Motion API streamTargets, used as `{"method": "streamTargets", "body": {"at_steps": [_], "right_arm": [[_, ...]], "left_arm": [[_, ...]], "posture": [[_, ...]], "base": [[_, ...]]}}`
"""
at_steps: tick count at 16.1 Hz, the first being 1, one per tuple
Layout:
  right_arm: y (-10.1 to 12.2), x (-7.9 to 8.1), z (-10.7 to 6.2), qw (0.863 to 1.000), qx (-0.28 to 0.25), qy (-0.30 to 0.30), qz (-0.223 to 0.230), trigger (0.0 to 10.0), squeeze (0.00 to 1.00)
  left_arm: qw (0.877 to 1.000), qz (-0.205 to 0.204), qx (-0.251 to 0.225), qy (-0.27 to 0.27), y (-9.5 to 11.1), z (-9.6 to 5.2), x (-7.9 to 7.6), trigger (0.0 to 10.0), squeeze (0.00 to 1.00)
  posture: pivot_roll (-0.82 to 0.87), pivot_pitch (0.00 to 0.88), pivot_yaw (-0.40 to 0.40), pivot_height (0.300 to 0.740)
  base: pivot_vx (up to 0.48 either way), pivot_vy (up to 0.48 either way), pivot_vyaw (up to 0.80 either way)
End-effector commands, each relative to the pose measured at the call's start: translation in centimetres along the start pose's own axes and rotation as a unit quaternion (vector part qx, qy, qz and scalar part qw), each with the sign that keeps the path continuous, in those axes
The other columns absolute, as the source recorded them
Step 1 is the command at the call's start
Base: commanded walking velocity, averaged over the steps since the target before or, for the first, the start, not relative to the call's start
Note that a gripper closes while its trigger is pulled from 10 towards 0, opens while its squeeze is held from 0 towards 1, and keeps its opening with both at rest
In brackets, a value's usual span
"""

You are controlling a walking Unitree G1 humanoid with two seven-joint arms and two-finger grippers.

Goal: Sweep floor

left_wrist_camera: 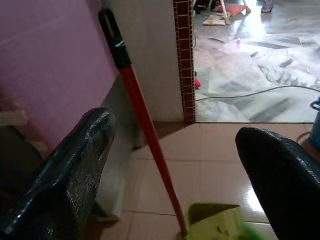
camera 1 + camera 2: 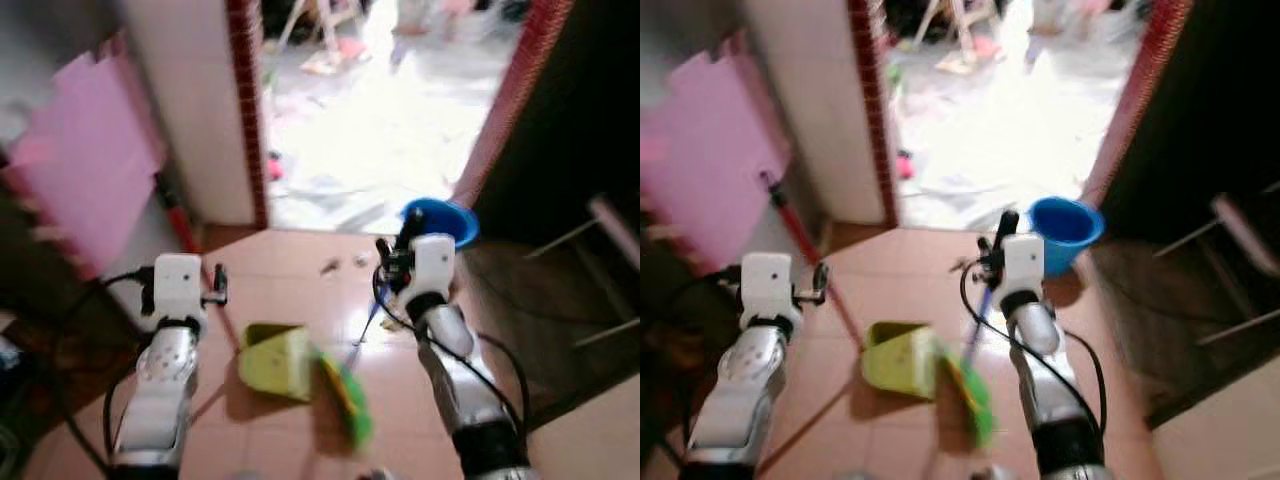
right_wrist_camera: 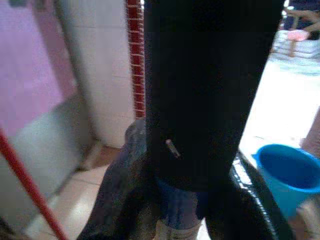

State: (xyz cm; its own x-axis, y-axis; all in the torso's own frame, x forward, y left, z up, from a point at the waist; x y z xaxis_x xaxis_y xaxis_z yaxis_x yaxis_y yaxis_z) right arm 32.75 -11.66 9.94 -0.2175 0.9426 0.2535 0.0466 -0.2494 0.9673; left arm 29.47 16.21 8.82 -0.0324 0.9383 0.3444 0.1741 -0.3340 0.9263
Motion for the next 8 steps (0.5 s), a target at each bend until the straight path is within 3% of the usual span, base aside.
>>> {"method": "streamTargets", "body": {"at_steps": [1,5,8], "right_arm": [[0.6,-0.7,0.1,1.000,-0.010,-0.004,-0.009,10.0,0.00],[0.6,-0.5,0.4,1.000,-0.010,0.000,-0.008,10.0,0.00],[0.5,0.0,0.5,1.000,-0.011,0.015,-0.013,10.0,0.00]], "left_arm": [[1.000,0.006,-0.017,0.006,0.8,0.1,-0.2,10.0,0.00],[0.997,0.009,-0.044,0.055,1.0,0.1,1.5,10.0,0.00],[0.999,-0.015,-0.038,0.024,0.8,0.1,1.3,10.0,0.00]], "posture": [[0.01,0.000,-0.011,0.740],[0.01,0.000,-0.022,0.740],[0.01,0.000,-0.025,0.740]], "base": [[0.000,0.000,0.00],[0.000,0.000,0.00],[0.000,0.000,0.19]]}}
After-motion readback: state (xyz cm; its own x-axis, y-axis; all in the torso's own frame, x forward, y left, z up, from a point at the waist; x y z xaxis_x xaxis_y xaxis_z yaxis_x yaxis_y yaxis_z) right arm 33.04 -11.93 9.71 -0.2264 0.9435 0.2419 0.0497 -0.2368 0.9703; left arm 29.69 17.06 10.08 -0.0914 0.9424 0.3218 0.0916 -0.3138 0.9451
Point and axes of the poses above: a point about 5 cm out from each wrist's last joint towards the gripper, its own z axis pointing out of the wrist towards the gripper, its own y axis along the axis of the wrist's last joint, x = y × z, the point moved 3 cm from there along z, pointing out of the wrist towards the gripper, and after that the axes turned 13 degrees about z, right-handed, at the moved point
